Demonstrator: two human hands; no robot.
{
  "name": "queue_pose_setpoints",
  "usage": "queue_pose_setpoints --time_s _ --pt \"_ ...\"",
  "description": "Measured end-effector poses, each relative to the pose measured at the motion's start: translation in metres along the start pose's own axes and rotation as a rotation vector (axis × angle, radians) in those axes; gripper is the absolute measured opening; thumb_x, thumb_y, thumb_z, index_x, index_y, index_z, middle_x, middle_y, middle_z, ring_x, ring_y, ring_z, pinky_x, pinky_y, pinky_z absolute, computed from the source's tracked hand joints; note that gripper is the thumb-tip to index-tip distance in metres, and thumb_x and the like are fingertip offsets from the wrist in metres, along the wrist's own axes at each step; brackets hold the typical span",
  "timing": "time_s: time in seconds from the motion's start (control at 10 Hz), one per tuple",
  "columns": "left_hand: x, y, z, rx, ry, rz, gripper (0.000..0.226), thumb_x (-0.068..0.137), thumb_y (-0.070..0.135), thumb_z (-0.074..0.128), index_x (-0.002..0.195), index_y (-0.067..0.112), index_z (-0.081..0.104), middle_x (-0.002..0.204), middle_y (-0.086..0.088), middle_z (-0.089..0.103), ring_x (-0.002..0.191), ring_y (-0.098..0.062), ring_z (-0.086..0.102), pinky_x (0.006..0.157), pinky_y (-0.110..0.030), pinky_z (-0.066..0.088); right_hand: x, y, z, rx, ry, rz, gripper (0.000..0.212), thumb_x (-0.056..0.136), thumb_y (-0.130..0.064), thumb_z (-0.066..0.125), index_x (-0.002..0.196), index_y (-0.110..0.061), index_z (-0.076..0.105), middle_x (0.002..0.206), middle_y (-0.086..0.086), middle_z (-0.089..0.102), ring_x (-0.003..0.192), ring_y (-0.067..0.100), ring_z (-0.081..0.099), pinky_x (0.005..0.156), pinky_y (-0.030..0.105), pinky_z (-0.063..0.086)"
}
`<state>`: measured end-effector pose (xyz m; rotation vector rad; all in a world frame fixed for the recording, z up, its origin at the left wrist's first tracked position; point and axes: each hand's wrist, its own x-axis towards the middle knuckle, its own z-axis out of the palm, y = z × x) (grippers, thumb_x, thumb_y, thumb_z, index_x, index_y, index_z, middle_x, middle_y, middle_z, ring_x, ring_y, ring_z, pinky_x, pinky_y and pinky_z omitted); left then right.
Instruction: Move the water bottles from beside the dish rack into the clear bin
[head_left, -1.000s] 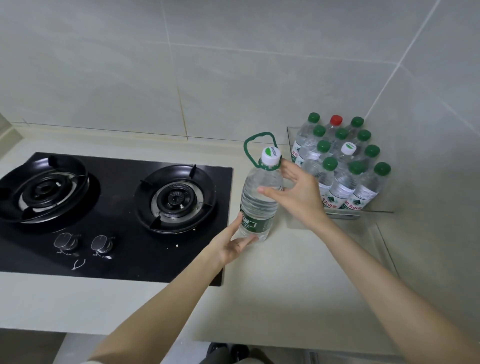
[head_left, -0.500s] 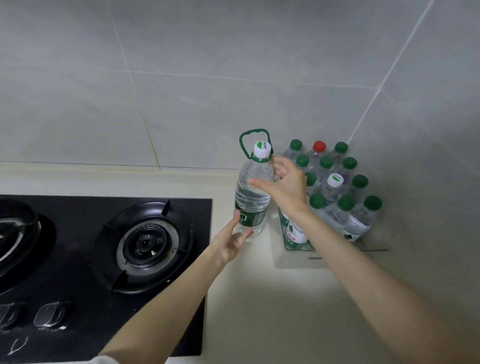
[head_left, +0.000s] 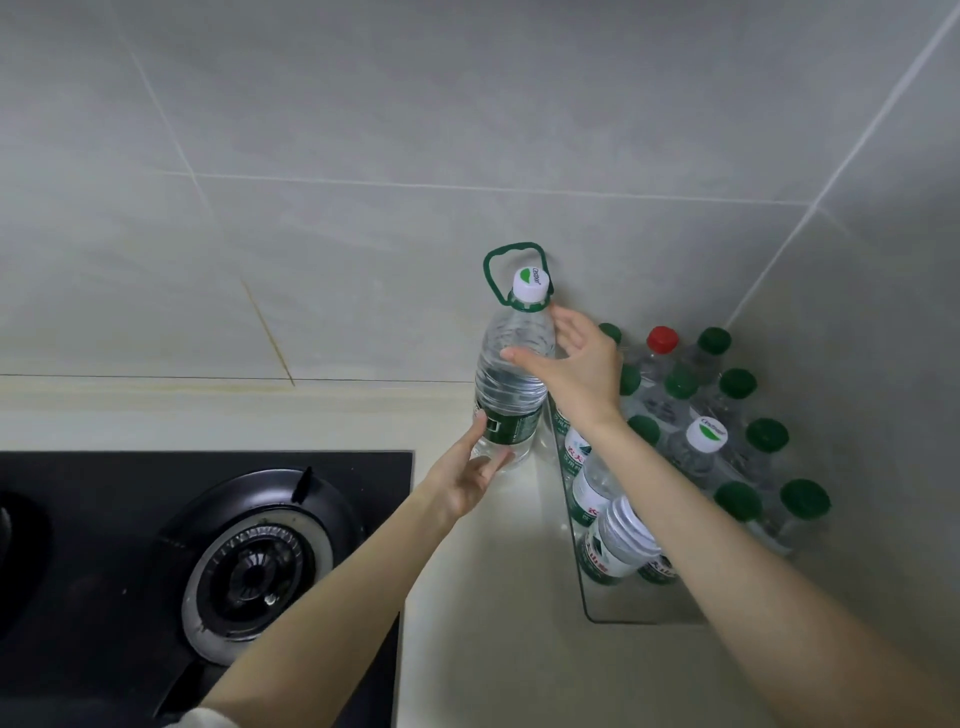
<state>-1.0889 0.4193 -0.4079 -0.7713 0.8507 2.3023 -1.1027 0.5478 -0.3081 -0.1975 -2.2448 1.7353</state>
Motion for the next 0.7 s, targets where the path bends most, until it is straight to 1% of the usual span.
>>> queue_pose_setpoints --time_s 0.1,0.2,0.3,0.4,0.5,0.6,0.7 --pt "0.009 0.006 0.003 -0.011 -0.002 -0.001 0.043 0.086 0.027 0.069 0.114 -0.004 0.060 0.120 -0.028 0.059 0.108 -0.030 0.063 0.077 -0.028 0.057 0.012 0.004 0.002 0.004 -0.017 -0.008 0.072 0.061 -0.012 0.091 0.125 -0.008 0.058 0.107 -0.013 0.061 0.094 -0.012 0.058 0.079 0.001 0.044" --pt "0.014 0.009 0.006 -0.020 0.007 0.007 0.044 0.086 0.026 0.069 0.117 -0.004 0.058 0.117 -0.029 0.059 0.103 -0.032 0.064 0.076 -0.029 0.057 0.020 0.007 0.001 0.022 -0.052 -0.014 0.071 0.063 -0.009 0.089 0.125 -0.007 0.056 0.110 -0.011 0.060 0.098 -0.008 0.059 0.081 0.001 0.044" --pt "0.015 0.011 0.008 -0.025 0.015 -0.009 0.044 0.085 0.026 0.070 0.118 0.000 0.056 0.113 -0.029 0.058 0.110 -0.034 0.061 0.078 -0.032 0.056 0.019 0.007 0.002 0.017 -0.057 -0.026 0.067 0.067 -0.009 0.087 0.125 -0.007 0.053 0.114 -0.009 0.060 0.104 -0.003 0.057 0.083 0.001 0.044" --pt "0.013 0.013 0.009 0.038 0.004 -0.037 0.045 0.085 0.032 0.070 0.119 0.006 0.055 0.117 -0.025 0.057 0.116 -0.031 0.060 0.087 -0.034 0.056 0.013 0.011 0.004 -0.021 -0.059 -0.065 0.067 0.074 -0.016 0.083 0.133 -0.011 0.051 0.128 -0.007 0.059 0.116 0.001 0.055 0.098 0.013 0.042" --pt "0.000 0.015 0.016 0.074 0.033 -0.024 0.044 0.088 0.030 0.067 0.123 0.008 0.054 0.122 -0.019 0.054 0.112 -0.031 0.060 0.081 -0.036 0.058 0.006 0.012 0.001 -0.084 -0.076 -0.092 0.065 0.082 -0.013 0.075 0.141 -0.013 0.046 0.136 -0.006 0.055 0.123 0.005 0.052 0.107 0.024 0.041" --pt "-0.018 0.022 0.020 0.110 0.022 0.021 0.024 0.092 0.022 0.063 0.112 0.009 0.060 0.111 -0.014 0.057 0.101 -0.030 0.062 0.072 -0.036 0.058 -0.003 0.010 -0.007 -0.095 -0.013 -0.090 0.058 0.087 -0.009 0.069 0.141 -0.012 0.046 0.138 0.003 0.056 0.121 0.010 0.057 0.106 0.031 0.045" --pt "-0.039 0.031 0.017 0.150 0.011 0.068 0.014 0.096 0.017 0.054 0.107 0.010 0.060 0.114 -0.010 0.059 0.089 -0.027 0.062 0.080 -0.036 0.056 -0.014 0.003 -0.017 -0.085 0.026 -0.057 0.054 0.089 -0.009 0.067 0.139 -0.009 0.047 0.133 0.008 0.059 0.114 0.010 0.059 0.102 0.023 0.046"
